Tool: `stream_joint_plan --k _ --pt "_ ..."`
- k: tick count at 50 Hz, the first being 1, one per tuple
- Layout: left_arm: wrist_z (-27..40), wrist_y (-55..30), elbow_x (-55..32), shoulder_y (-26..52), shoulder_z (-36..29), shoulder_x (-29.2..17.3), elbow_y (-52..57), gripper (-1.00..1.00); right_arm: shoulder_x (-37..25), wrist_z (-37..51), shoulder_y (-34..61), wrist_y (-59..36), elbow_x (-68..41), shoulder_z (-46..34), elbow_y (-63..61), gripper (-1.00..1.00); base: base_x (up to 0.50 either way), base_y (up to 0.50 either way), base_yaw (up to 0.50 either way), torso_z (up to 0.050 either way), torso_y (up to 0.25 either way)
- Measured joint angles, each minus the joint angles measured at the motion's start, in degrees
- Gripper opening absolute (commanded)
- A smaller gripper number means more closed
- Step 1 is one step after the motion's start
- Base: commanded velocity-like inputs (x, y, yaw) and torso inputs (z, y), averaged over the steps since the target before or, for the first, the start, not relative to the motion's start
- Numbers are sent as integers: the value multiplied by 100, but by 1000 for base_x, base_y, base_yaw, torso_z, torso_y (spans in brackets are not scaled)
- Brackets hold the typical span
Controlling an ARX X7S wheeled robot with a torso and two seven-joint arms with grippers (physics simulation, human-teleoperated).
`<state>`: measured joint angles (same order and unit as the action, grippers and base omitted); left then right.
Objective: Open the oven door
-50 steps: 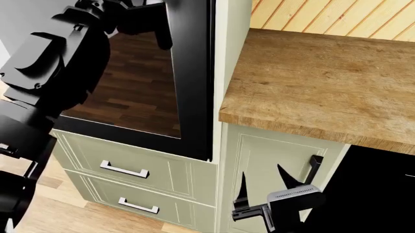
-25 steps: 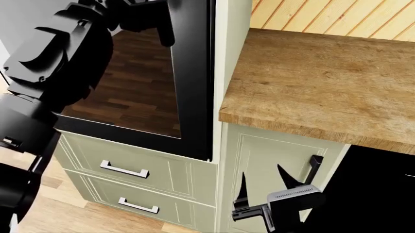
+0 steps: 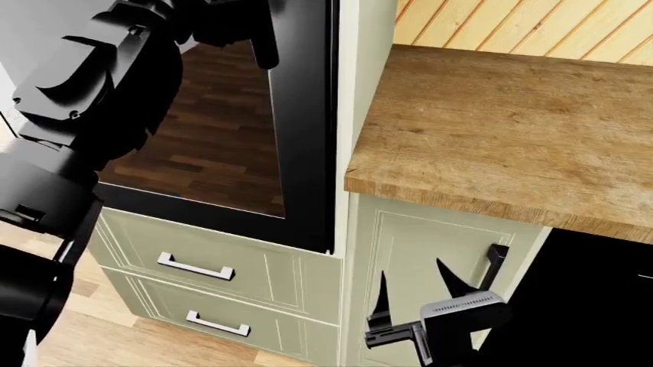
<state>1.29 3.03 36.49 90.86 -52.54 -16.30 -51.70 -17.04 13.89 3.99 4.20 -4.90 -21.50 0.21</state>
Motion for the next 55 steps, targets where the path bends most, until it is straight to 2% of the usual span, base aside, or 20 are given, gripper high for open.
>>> stream_joint_plan --k 12,13,36,55 --pt "63 28 2 39 7 81 -145 100 -24 31 -13 -16 -3 -18 -40 100 0 0 0 0 0" --pt "66 32 0 42 8 86 -157 -100 -25 33 -13 -17 -4 -19 -42 100 0 0 0 0 0" --pt "-397 -48 -321 -131 -70 40 -71 -100 -49 86 -4 6 -8 -48 -35 100 0 0 0 0 2" --pt "-490 -82 -392 -139 -32 16 6 -100 -71 106 -5 18 -38 -77 -41 100 0 0 0 1 2"
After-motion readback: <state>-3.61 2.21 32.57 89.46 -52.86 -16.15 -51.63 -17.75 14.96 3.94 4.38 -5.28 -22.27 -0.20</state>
